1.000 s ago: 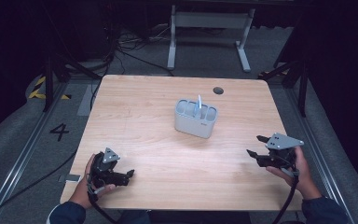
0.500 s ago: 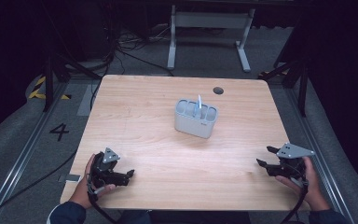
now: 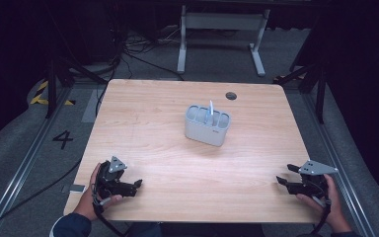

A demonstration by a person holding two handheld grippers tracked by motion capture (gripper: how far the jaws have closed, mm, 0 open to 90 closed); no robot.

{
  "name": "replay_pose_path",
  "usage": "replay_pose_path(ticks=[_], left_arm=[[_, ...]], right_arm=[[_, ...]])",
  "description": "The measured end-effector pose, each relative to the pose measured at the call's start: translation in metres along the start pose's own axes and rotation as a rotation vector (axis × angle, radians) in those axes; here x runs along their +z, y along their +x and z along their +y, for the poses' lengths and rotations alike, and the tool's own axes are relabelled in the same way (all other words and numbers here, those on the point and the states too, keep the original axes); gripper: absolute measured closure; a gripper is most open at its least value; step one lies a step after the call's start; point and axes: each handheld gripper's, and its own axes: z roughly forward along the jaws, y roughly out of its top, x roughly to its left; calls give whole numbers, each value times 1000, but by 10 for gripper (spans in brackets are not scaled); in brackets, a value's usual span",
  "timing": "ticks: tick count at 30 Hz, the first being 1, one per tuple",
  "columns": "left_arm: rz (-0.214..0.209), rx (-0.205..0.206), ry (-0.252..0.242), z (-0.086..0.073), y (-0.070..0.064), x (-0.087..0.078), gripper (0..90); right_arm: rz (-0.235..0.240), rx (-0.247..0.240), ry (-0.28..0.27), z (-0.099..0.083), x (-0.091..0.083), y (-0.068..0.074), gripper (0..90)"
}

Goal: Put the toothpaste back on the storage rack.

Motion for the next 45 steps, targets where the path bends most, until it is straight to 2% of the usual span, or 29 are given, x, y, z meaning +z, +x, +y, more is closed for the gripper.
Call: replay_pose_path(ticks=[7, 10, 17, 21, 27, 28, 45], left_arm=[[4, 5, 2, 1, 1, 0, 5], [1, -4, 2, 0, 0, 0, 5], [6, -8, -2, 0, -1, 0, 5], [4, -10, 3, 0, -1, 0, 3], [4, -10, 3, 0, -1, 0, 3], [12, 1, 0, 1, 0, 0, 2], [11, -15, 10, 2, -1, 1, 1]], right_arm=[[13, 34, -8, -11, 0, -2, 337], [13, 42, -9, -12, 0, -3, 327], [22, 111, 13, -12, 2, -8, 249], [15, 123, 20, -12, 3, -9, 223], [15, 125, 22, -11, 3, -9, 216], [14, 125, 23, -11, 3, -9, 213], [13, 119, 24, -11, 4, -9, 204]])
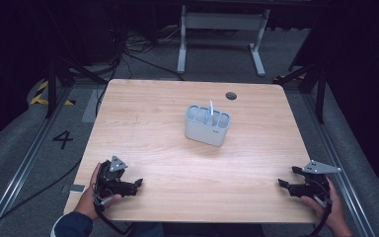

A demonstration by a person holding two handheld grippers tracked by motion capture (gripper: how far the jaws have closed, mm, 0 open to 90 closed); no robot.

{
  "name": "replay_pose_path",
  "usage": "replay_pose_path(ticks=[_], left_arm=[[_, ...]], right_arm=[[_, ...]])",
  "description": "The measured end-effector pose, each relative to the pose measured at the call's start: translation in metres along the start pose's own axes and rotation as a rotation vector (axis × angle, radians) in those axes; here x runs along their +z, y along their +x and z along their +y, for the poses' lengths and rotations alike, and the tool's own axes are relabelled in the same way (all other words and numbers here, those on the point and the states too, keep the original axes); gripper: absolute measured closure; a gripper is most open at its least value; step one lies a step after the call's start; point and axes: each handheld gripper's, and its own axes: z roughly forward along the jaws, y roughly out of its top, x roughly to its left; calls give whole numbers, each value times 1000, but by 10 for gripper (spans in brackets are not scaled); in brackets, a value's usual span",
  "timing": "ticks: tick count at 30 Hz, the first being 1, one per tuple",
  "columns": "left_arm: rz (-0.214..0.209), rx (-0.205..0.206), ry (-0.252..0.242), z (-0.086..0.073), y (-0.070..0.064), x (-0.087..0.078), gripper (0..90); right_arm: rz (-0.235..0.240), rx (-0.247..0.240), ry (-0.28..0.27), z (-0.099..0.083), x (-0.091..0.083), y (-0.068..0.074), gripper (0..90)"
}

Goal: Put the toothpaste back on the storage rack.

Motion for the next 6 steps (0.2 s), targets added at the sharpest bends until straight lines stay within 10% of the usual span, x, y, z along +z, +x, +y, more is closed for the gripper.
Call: replay_pose_path(ticks=[6], left_arm=[[1, -3, 0, 0, 0, 0, 1]], right_arm=[[0, 1, -1, 0, 0, 0, 204]])
